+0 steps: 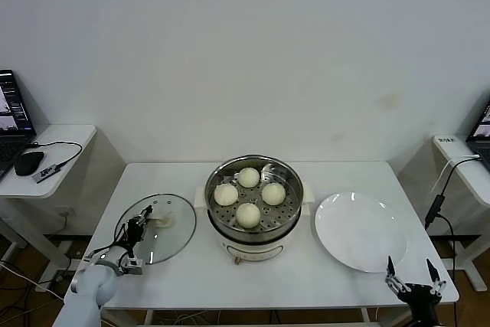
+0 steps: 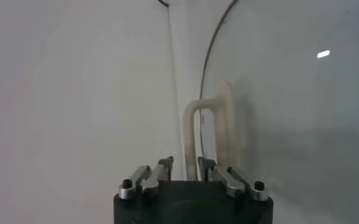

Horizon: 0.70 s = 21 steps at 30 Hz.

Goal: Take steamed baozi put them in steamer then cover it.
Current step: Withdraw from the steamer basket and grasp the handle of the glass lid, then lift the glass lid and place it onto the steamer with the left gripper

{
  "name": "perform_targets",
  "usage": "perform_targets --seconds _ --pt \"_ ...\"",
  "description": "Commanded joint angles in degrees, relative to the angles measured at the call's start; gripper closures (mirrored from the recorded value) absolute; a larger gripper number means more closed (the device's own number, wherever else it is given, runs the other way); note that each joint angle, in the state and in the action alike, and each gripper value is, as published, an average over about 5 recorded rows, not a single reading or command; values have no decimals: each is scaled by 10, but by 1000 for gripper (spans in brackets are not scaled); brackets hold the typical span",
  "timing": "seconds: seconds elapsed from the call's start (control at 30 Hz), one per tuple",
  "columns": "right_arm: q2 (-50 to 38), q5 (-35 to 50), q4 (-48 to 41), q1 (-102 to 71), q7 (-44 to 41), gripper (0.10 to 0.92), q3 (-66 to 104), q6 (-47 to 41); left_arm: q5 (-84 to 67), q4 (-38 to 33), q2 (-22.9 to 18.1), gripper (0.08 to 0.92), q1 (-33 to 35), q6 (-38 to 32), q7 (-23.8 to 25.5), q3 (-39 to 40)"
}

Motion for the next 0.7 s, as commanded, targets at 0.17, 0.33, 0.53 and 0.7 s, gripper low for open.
perform_targets --seconds 0.17,0.33,0.53,0.7 --pt "-7 -5 1 -3 0 203 -14 2 -29 -99 -1 847 70 21 -29 -30" --pt "-21 -10 3 -8 0 203 -26 3 -51 -198 8 849 121 72 -22 -50" --pt "-31 -19 0 -9 -1 203 -45 6 -72 -327 21 849 195 140 12 -84" --pt "-33 -22 1 2 -2 203 -60 4 -83 -415 26 849 237 194 49 -111"
